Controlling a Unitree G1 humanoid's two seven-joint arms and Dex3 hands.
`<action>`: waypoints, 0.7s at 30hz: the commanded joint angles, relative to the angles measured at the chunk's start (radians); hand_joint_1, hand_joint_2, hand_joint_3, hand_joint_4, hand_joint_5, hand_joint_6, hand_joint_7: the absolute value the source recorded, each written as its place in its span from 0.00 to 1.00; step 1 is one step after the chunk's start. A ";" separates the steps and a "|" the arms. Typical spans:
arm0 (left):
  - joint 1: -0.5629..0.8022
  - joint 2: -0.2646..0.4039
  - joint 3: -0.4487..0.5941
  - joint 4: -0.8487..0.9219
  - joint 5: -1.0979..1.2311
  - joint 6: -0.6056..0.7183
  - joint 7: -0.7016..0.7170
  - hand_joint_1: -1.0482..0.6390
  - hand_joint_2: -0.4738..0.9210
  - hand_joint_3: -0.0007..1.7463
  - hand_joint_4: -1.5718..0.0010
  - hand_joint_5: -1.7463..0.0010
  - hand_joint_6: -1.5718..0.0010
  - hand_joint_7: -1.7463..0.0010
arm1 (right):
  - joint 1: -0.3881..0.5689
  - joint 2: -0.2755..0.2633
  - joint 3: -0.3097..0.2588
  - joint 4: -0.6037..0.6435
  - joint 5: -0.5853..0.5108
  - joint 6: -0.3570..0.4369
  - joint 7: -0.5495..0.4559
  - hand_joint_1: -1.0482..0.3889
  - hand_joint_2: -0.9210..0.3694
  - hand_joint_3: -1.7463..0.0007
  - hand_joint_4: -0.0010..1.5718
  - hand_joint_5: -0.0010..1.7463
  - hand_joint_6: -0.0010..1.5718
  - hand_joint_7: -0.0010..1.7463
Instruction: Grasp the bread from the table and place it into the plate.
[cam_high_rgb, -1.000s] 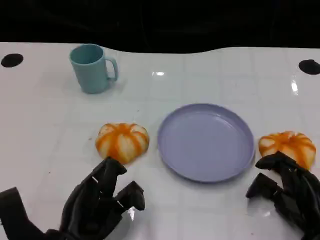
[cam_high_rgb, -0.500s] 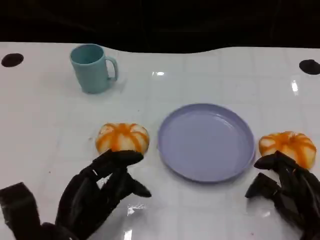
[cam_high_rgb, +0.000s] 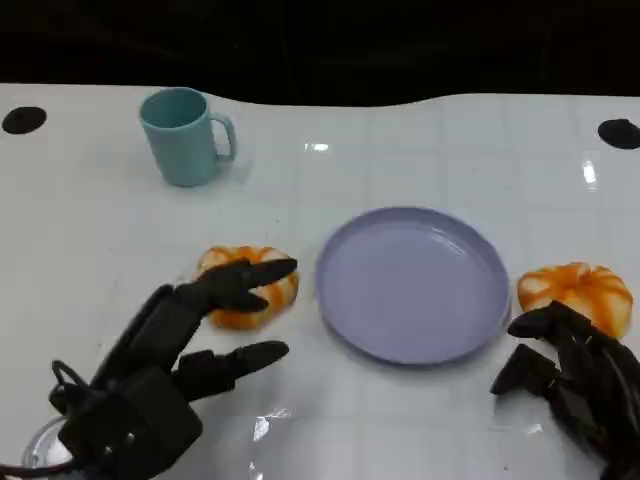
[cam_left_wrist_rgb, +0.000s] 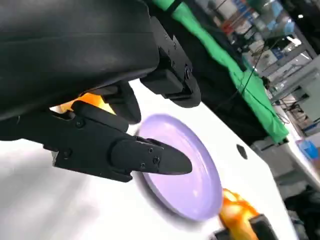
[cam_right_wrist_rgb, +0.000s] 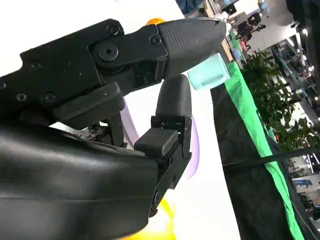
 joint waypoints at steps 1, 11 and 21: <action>-0.043 0.087 -0.038 -0.049 0.201 0.033 0.081 0.30 1.00 0.02 0.89 0.60 0.71 0.99 | -0.005 -0.016 -0.004 0.014 0.002 0.010 0.000 0.35 0.00 0.87 0.41 0.90 0.40 0.67; -0.086 0.186 -0.125 -0.115 0.525 0.162 0.162 0.26 0.99 0.00 0.93 0.83 0.80 1.00 | -0.008 -0.021 -0.002 0.028 -0.004 -0.006 0.004 0.34 0.00 0.86 0.41 0.91 0.40 0.67; -0.158 0.195 -0.212 -0.113 0.641 0.330 0.087 0.29 0.98 0.00 0.99 0.90 0.87 1.00 | 0.001 -0.020 -0.002 0.014 -0.005 0.002 -0.004 0.35 0.00 0.87 0.42 0.89 0.42 0.66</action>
